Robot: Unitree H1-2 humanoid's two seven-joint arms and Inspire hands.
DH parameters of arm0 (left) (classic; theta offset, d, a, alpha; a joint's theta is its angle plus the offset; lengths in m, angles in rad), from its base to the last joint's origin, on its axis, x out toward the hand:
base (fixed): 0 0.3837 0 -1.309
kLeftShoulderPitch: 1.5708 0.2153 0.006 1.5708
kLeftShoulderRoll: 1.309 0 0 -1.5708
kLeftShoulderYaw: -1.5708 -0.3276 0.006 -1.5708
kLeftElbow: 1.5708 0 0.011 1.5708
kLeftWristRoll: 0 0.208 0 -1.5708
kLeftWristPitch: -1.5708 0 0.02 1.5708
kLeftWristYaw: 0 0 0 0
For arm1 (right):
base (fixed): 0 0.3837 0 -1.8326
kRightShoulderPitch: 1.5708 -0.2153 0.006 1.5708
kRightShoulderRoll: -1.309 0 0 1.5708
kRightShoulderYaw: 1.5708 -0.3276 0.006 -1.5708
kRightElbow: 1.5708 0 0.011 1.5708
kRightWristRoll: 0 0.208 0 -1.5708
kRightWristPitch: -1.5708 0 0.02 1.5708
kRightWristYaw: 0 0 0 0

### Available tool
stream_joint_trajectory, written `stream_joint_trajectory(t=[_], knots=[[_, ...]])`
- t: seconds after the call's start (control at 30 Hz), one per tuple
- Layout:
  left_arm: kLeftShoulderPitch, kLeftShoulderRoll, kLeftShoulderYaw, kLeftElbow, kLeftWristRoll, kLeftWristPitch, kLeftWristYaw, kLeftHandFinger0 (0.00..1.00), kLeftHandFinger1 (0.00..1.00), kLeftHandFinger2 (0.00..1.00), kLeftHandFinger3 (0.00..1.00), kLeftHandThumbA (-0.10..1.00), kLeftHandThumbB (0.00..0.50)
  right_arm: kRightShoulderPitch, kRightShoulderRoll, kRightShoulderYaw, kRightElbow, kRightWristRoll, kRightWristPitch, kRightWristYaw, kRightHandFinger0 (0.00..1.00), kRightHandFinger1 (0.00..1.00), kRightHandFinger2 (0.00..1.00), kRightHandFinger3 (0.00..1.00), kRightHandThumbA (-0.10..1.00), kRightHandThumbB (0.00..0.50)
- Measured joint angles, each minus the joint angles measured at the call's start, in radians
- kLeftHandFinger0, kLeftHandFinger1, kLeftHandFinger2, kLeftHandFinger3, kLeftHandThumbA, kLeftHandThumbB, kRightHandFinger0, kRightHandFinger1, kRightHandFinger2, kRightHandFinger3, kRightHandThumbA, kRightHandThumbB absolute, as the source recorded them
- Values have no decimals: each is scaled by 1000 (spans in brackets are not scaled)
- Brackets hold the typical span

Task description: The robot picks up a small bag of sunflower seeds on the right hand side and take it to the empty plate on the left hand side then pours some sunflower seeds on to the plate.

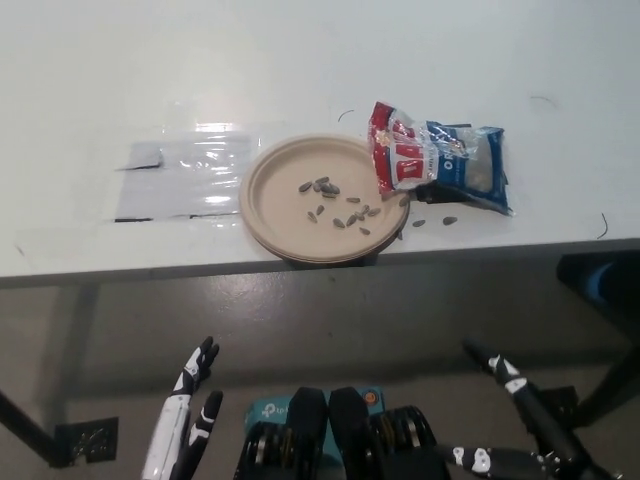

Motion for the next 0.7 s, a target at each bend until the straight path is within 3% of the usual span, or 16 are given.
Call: stream_joint_trajectory(t=[0.27,0.6,0.7], knots=[[-8,18,3,-6,-41,13,-42,1000,1000,1000,1000,1000,407,-66,31,-14,232,23,-111,-69,1000,1000,1000,1000,1000,298],[-3,14,9,-16,-62,26,-52,1000,1000,1000,1000,1000,402,-67,36,-7,250,36,-152,-96,1000,1000,1000,1000,1000,288],[3,7,10,-18,-64,33,-52,1000,1000,1000,1000,1000,350,-59,35,-4,250,41,-159,-99,1000,1000,1000,1000,1000,259]])
